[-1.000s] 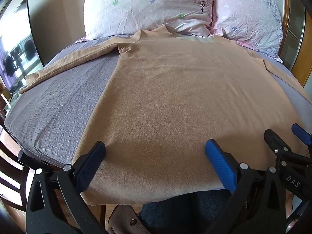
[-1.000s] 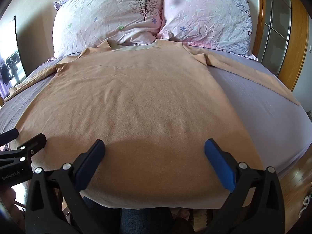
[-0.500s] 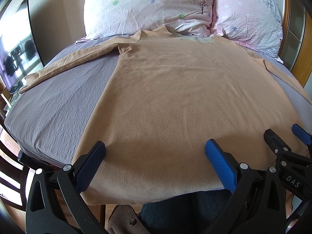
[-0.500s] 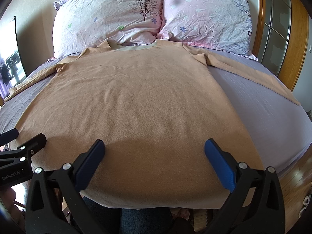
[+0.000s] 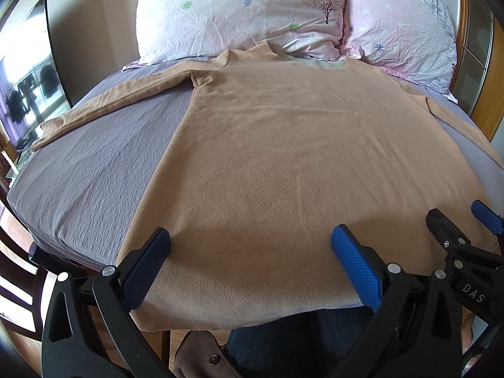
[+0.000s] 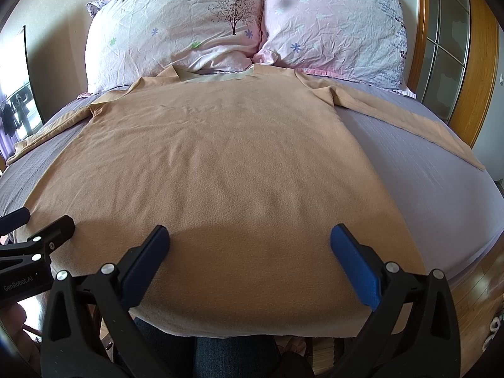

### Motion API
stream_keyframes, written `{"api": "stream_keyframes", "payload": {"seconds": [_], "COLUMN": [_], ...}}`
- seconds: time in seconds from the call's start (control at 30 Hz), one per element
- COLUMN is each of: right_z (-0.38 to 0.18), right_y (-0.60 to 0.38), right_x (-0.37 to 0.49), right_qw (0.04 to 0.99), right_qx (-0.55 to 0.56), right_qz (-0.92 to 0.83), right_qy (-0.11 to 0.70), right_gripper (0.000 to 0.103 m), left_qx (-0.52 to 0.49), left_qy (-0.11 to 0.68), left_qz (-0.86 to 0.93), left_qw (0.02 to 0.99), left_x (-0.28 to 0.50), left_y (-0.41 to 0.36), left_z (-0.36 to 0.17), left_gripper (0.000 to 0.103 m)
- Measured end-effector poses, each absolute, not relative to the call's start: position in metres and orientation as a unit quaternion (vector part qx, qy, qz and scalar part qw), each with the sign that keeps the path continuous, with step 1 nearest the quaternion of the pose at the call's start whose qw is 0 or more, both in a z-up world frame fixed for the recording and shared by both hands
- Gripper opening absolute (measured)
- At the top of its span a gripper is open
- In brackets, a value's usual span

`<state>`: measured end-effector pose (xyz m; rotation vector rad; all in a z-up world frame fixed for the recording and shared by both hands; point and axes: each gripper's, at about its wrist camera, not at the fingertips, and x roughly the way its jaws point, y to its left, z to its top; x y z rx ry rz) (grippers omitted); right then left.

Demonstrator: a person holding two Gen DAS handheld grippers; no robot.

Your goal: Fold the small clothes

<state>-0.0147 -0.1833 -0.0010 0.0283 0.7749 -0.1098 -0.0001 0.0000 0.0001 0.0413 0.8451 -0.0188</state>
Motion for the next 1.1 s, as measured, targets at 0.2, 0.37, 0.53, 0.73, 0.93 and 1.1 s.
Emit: {"api": "stream_keyframes", "payload": {"seconds": [0.2,0.37,0.53,0.73,0.93,1.1], "right_z": [-0.0012,-0.0006,-0.0013,-0.0002,-0.0009,-0.0011], "right_y": [-0.1810,-0.1808,-0.1806,-0.1792,-0.1789,-0.1784], "right_x": [-0.0129,-0.0135,-0.0128,-0.0117,-0.0117,-0.0113], "right_qw": [0.925,0.925,0.925,0.925,0.926,0.926], "right_qx": [0.013,0.012,0.012,0.011,0.010,0.010], "right_qz": [-0.051,-0.048,-0.048,-0.046,-0.045,-0.044], "right_qy": [0.377,0.376,0.376,0.376,0.375,0.374], "right_gripper": [0.101,0.101,0.101,0.101,0.101,0.101], "left_qx": [0.020,0.020,0.020,0.020,0.020,0.020], "left_qy": [0.410,0.409,0.409,0.409,0.408,0.403], "left_qz": [-0.009,-0.009,-0.009,-0.009,-0.009,-0.007], "left_qw": [0.912,0.912,0.912,0.912,0.913,0.915], "left_x": [-0.0001,-0.0001,-0.0002,0.0000,-0.0002,-0.0019], "left_y": [0.0000,0.0000,0.0000,0.0001,0.0001,0.0008], "left_z": [0.0002,0.0002,0.0002,0.0003,0.0002,0.0028], "left_gripper": [0.102,0.102,0.102,0.102,0.102,0.102]}}
